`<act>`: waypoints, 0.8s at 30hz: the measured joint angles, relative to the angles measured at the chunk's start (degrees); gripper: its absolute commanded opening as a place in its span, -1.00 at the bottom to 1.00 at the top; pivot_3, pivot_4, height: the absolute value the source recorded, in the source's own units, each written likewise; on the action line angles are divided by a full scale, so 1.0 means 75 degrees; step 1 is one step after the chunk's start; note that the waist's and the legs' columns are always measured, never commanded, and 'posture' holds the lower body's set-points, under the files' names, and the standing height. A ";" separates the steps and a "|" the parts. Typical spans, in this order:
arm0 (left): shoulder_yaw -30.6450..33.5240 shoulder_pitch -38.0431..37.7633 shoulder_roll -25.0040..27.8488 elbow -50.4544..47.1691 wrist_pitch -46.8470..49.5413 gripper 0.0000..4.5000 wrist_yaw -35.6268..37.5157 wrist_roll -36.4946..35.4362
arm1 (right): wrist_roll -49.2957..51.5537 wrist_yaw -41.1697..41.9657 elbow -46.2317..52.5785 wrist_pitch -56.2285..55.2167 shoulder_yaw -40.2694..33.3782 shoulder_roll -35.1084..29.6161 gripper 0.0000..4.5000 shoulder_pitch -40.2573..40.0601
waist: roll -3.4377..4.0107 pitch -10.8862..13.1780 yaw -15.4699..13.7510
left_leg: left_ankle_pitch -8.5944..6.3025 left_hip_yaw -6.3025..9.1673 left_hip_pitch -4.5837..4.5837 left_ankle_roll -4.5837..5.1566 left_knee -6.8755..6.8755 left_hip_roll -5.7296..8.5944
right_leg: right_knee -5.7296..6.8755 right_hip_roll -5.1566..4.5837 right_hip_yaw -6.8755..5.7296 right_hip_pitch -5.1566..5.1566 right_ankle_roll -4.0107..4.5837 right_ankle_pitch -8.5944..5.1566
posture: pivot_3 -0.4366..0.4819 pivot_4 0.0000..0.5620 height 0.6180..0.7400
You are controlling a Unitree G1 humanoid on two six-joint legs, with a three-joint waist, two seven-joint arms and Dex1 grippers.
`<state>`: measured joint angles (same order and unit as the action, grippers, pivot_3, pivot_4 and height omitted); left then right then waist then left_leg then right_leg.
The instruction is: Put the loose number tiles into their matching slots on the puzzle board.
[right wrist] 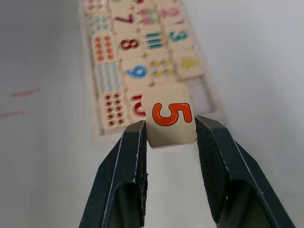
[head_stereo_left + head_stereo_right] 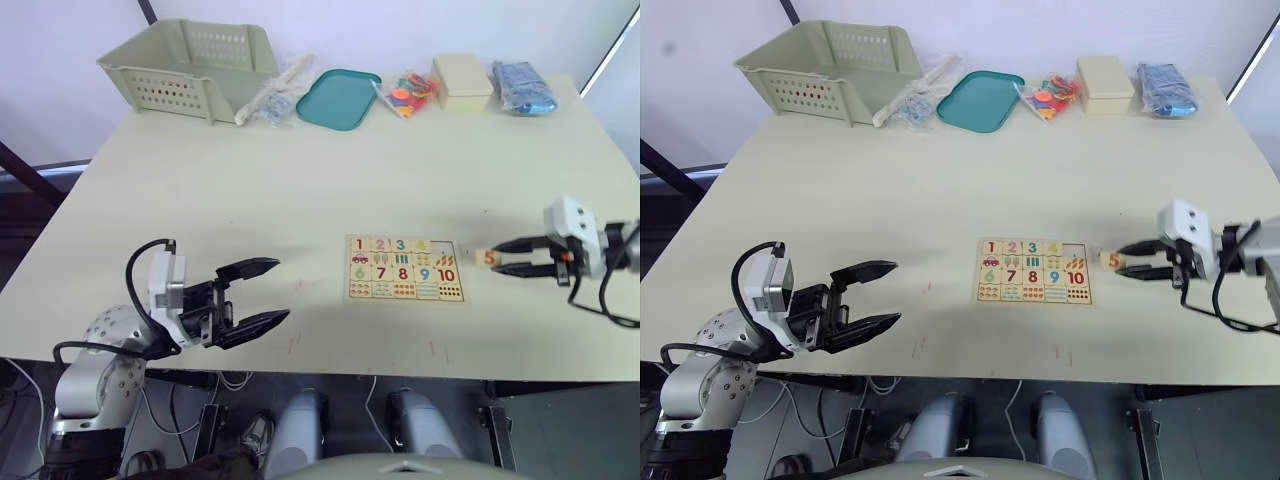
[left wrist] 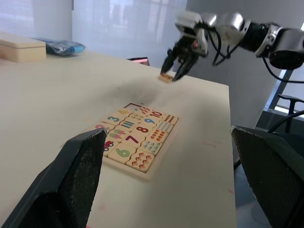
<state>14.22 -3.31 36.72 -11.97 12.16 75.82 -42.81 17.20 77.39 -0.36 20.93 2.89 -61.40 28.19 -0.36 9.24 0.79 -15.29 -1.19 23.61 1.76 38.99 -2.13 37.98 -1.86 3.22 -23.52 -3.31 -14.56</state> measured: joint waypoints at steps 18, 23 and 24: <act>0.0428 -0.0115 -0.0167 0.1763 -0.1131 1.00 0.1060 0.0063 | -0.2759 0.0770 -0.1361 0.1709 0.3855 0.1527 -0.57 0.3816 | -0.0004 0.0003 0.0012 | 0.0000 -0.0011 0.0028 0.0000 0.0005 0.0003 | -0.0001 -0.0007 -0.0009 -0.0029 0.0000 0.0001 | -0.05 -0.47 1.00; 0.0442 -0.0054 -0.0214 0.2347 -0.1422 1.00 0.1339 0.0125 | -0.3422 0.0707 -0.2252 0.1134 0.4124 0.1986 -0.57 0.4100 | -0.0005 0.0003 -0.0006 | 0.0000 -0.0015 0.0029 0.0000 0.0006 0.0007 | -0.0001 -0.0010 -0.0013 -0.0028 0.0000 0.0001 | -0.05 -0.47 1.00; 0.0442 -0.0026 -0.0225 0.2439 -0.1473 1.00 0.1371 0.0135 | -0.3486 0.0714 -0.2367 0.1055 0.4137 0.2049 -0.57 0.4123 | -0.0005 0.0003 0.0001 | 0.0000 -0.0016 0.0029 0.0000 0.0006 0.0008 | -0.0001 -0.0008 -0.0014 -0.0028 0.0000 0.0001 | -0.05 -0.47 1.00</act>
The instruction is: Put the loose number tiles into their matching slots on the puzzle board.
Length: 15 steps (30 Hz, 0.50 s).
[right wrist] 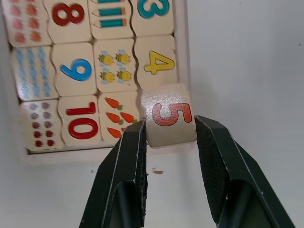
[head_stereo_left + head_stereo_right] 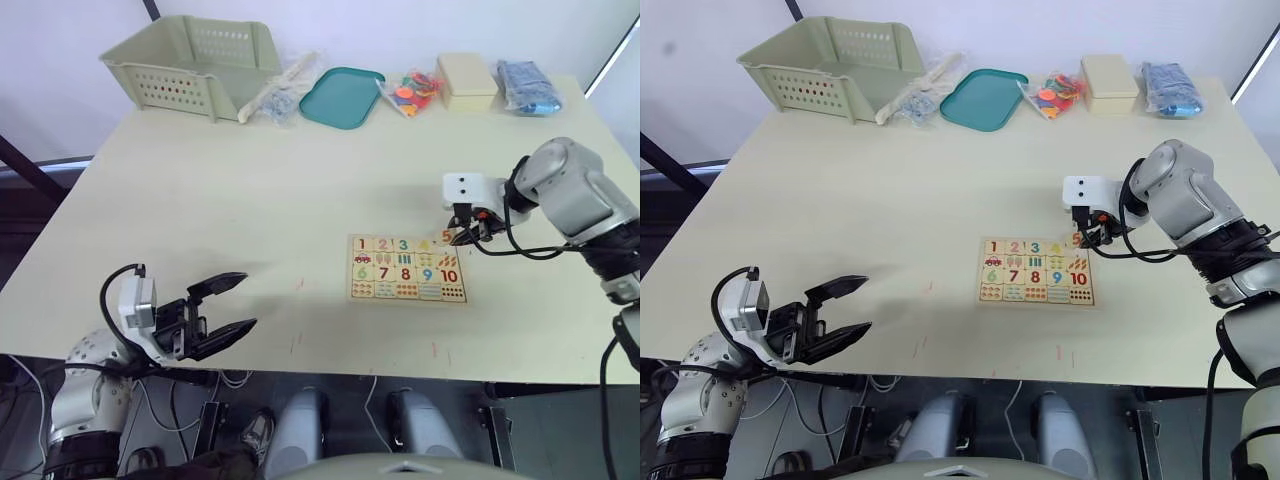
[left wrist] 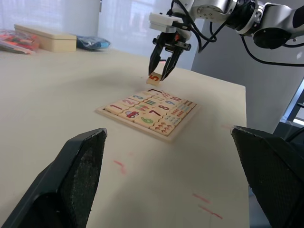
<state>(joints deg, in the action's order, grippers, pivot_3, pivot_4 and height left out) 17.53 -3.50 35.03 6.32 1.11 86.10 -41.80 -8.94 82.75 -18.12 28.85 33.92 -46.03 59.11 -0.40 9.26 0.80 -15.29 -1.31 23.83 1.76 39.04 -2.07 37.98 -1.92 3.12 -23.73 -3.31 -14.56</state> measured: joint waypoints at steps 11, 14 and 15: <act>-0.0023 -0.0182 -0.0133 -0.0720 0.0097 1.00 -0.0378 0.0005 | -0.0542 0.0310 -0.0714 -0.0615 -0.0014 0.0287 -0.57 0.0077 | 0.0000 0.0000 0.0014 | 0.0000 0.0010 -0.0001 0.0000 0.0000 -0.0004 | 0.0003 0.0000 0.0001 0.0000 0.0000 0.0001 | -0.05 -0.47 1.00; -0.0023 -0.0185 -0.0133 -0.0757 0.0118 1.00 -0.0386 0.0004 | -0.0546 0.0398 -0.0715 -0.0613 -0.0034 0.0290 -0.57 0.0076 | 0.0000 0.0000 0.0013 | 0.0000 0.0009 -0.0002 0.0000 0.0000 -0.0004 | 0.0003 0.0000 0.0001 0.0000 0.0000 0.0001 | -0.05 -0.47 1.00; -0.0023 -0.0174 -0.0133 -0.0734 0.0119 1.00 -0.0373 0.0004 | -0.0547 0.0413 -0.0715 -0.0609 -0.0039 0.0290 -0.57 0.0076 | 0.0000 0.0000 0.0013 | 0.0000 0.0008 -0.0002 0.0000 0.0000 -0.0004 | 0.0003 0.0000 0.0001 0.0000 0.0000 0.0000 | -0.05 -0.47 1.00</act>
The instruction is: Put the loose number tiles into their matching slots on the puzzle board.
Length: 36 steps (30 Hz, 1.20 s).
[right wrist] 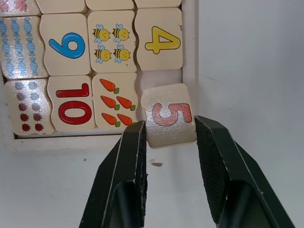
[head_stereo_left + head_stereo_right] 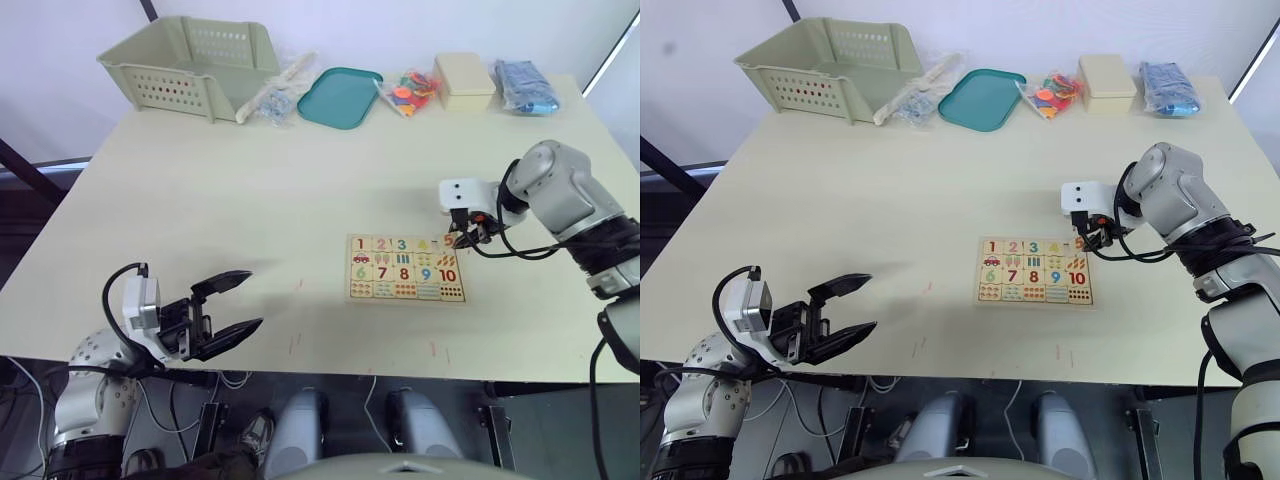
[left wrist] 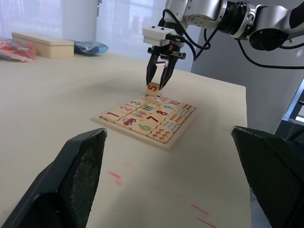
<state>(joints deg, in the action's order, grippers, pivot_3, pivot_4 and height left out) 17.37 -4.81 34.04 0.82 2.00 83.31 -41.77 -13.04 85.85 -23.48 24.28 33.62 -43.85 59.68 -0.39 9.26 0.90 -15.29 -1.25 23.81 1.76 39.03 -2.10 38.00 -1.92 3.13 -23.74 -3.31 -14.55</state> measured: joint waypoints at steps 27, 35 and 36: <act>-0.0177 -0.0006 0.0000 -0.1025 0.0671 1.00 -0.0780 -0.0012 | -0.0048 -0.0025 -0.0049 0.0087 -0.0056 0.0191 -0.57 -0.0103 | 0.0000 0.0000 0.0000 | 0.0000 0.0003 0.0000 0.0000 0.0000 0.0000 | 0.0000 0.0000 0.0000 0.0000 0.0000 0.0000 | -0.05 -0.47 1.00; -0.0229 -0.0026 0.0002 -0.1144 0.0701 1.00 -0.0856 -0.0018 | -0.0047 -0.0037 -0.0173 0.0189 -0.0090 0.0246 -0.57 -0.0103 | 0.0000 0.0000 -0.0002 | 0.0000 0.0003 0.0000 0.0000 0.0000 0.0001 | -0.0001 0.0000 0.0001 0.0001 0.0000 0.0000 | -0.05 -0.47 1.00; -0.0229 -0.0045 0.0003 -0.1220 0.0736 1.00 -0.0898 -0.0024 | -0.0047 -0.0038 -0.0174 0.0220 -0.0091 0.0251 -0.57 -0.0103 | 0.0000 0.0000 -0.0001 | 0.0000 0.0005 0.0000 0.0000 0.0000 0.0000 | -0.0001 0.0000 0.0001 0.0001 0.0000 0.0000 | -0.05 -0.47 1.00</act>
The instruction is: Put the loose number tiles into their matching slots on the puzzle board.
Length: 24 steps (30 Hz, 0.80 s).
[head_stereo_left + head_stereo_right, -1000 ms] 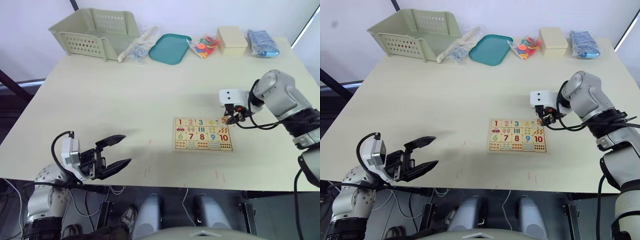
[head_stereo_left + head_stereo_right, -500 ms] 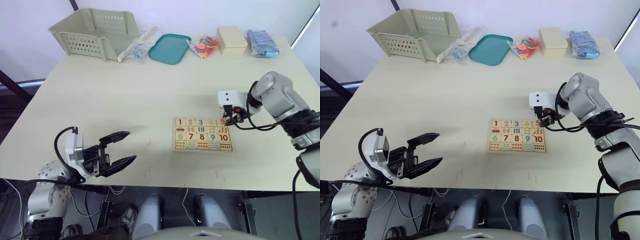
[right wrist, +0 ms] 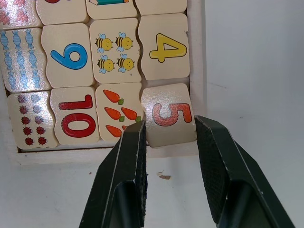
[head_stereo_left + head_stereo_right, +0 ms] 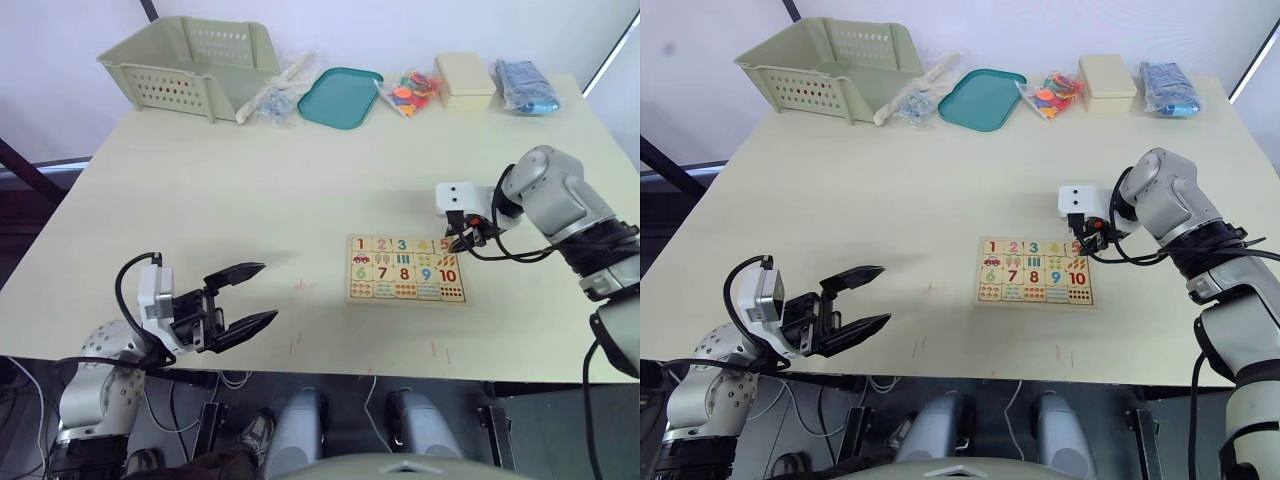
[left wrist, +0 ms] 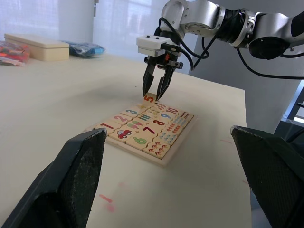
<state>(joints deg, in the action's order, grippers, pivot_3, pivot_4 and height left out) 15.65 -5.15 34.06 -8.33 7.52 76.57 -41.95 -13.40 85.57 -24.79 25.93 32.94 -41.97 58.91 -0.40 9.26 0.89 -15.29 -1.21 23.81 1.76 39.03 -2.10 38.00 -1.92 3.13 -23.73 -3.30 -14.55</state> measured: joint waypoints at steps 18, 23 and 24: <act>-0.0002 0.0008 0.0014 -0.0518 0.0430 1.00 -0.0410 -0.0119 | -0.0001 -0.0012 -0.0001 0.0084 -0.0015 0.0013 -0.57 -0.0011 | 0.0000 0.0000 0.0001 | 0.0000 0.0000 -0.0001 0.0000 0.0000 0.0001 | 0.0000 0.0000 0.0000 0.0001 0.0000 0.0000 | -0.05 -0.47 1.00; -0.0002 0.0011 0.0014 -0.0517 0.0440 1.00 -0.0408 -0.0119 | -0.0004 -0.0020 -0.0001 0.0083 -0.0015 0.0013 -0.57 -0.0013 | 0.0000 0.0000 0.0001 | 0.0000 0.0000 -0.0001 0.0000 0.0000 0.0001 | 0.0000 0.0000 0.0000 0.0001 0.0000 0.0000 | -0.05 -0.47 1.00; -0.0002 0.0010 0.0013 -0.0517 0.0439 1.00 -0.0407 -0.0119 | -0.0004 -0.0023 -0.0001 0.0083 -0.0015 0.0013 -0.57 -0.0014 | 0.0000 0.0000 0.0000 | 0.0000 0.0000 -0.0001 0.0000 0.0000 0.0001 | 0.0000 0.0000 0.0000 0.0001 0.0000 0.0000 | -0.05 -0.47 1.00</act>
<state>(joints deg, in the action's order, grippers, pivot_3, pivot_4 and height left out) 15.63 -5.07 34.16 -12.21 10.82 73.52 -42.84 -13.43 85.40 -24.79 26.55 32.82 -41.87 58.81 -0.40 9.26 0.90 -15.29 -1.21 23.80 1.76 39.03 -2.09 37.99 -1.92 3.13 -23.72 -3.30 -14.55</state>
